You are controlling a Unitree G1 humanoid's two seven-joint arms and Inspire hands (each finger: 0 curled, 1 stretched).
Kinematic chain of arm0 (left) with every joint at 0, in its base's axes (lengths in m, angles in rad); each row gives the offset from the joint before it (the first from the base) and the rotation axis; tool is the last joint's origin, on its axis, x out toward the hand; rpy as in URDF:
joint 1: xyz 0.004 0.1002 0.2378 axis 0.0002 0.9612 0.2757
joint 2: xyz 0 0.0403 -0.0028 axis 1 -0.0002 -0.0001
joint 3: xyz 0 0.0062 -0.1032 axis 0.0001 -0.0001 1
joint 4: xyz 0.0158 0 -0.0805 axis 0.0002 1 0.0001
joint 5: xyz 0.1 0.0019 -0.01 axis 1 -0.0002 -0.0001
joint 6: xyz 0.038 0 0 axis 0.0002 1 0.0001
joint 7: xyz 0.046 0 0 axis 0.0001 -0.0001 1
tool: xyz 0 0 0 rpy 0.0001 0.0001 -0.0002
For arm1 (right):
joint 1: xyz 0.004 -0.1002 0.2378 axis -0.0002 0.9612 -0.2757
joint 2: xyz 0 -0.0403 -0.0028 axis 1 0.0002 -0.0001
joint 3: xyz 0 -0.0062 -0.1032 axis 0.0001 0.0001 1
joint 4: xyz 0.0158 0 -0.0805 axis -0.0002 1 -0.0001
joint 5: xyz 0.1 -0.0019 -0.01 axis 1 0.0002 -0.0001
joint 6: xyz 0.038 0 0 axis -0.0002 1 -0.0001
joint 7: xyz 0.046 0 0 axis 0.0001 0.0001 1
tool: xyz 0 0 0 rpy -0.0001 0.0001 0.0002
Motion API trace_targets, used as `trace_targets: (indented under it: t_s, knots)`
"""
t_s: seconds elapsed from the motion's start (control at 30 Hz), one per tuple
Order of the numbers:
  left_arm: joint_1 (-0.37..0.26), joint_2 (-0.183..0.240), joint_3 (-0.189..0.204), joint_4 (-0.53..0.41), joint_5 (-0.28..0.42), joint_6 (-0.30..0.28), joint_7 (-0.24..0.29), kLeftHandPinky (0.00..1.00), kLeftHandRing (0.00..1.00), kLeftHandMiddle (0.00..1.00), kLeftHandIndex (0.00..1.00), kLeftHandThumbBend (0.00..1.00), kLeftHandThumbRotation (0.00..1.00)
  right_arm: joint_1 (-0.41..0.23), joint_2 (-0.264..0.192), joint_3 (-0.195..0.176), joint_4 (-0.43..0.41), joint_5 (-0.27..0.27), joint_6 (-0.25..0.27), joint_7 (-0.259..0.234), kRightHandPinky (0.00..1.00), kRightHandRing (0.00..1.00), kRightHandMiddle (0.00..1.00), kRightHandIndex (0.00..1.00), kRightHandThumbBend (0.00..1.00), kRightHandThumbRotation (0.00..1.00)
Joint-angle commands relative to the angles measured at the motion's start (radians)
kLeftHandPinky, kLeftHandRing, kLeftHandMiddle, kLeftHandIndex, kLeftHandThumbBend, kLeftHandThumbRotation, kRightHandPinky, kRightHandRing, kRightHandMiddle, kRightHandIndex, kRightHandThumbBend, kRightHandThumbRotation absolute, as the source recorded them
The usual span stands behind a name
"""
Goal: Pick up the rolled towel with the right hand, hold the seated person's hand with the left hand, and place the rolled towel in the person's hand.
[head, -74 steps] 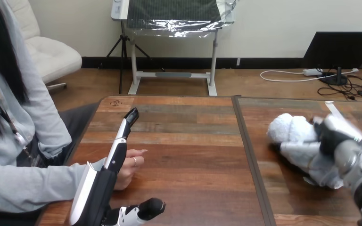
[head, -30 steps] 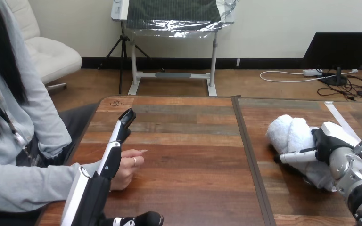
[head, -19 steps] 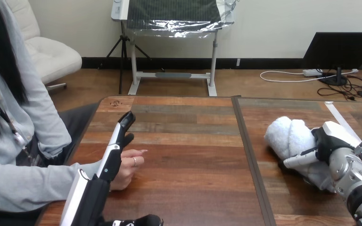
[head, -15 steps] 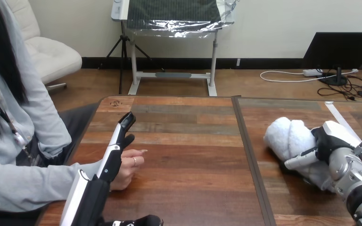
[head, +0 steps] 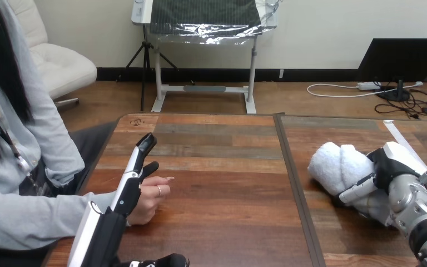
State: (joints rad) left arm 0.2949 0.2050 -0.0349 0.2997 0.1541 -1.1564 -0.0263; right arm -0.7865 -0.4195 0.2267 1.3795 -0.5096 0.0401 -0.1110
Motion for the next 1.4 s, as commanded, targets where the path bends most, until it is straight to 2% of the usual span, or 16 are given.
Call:
trace_targets:
  t_s: [0.0,0.23,0.6,0.73,0.9,1.13,1.2,1.37]
  knots:
    - [-0.039,0.009,0.008,-0.043,-0.017,-0.018,-0.005,0.91,1.0,1.0,1.0,1.0,0.78,0.035,0.024,-0.013,0.005,0.015,-0.006,0.02,0.52,0.69,0.71,0.51,0.85,0.0]
    - [-0.035,0.003,0.018,-0.052,-0.008,-0.009,-0.004,0.89,0.99,1.0,1.0,1.0,0.79,0.041,0.022,-0.059,0.001,0.061,-0.042,0.016,0.52,0.68,0.71,0.52,0.82,0.0]
    - [-0.047,0.007,0.017,-0.032,-0.019,-0.026,-0.013,0.88,0.99,1.0,1.0,1.0,0.78,0.042,0.031,-0.136,-0.007,0.139,-0.087,-0.004,0.43,0.56,0.63,0.53,0.81,0.0]
    - [-0.047,0.009,0.023,-0.035,-0.012,-0.022,-0.013,0.89,0.99,1.0,1.0,1.0,0.78,0.04,0.038,-0.181,-0.011,0.188,-0.102,-0.002,0.39,0.5,0.58,0.53,0.81,0.0]
    - [-0.044,0.01,0.025,-0.039,-0.012,-0.014,-0.015,0.9,1.0,1.0,1.0,1.0,0.77,0.039,0.045,-0.207,-0.015,0.218,-0.12,-0.01,0.37,0.46,0.55,0.52,0.82,0.0]
    - [-0.037,0.018,0.024,-0.055,-0.018,0.007,-0.025,0.89,0.99,1.0,1.0,1.0,0.78,0.037,0.054,-0.257,-0.022,0.276,-0.16,0.011,0.36,0.43,0.52,0.52,0.82,0.0]
    - [-0.035,0.021,0.022,-0.061,-0.024,0.015,-0.029,0.88,0.97,0.99,0.99,1.0,0.77,0.037,0.056,-0.262,-0.024,0.283,-0.17,0.014,0.36,0.43,0.53,0.52,0.82,0.0]
    - [-0.026,0.024,0.026,-0.076,-0.015,0.042,-0.037,0.88,0.92,0.95,0.97,1.0,0.78,0.036,0.067,-0.306,-0.031,0.334,-0.204,0.032,0.38,0.44,0.52,0.52,0.81,0.0]
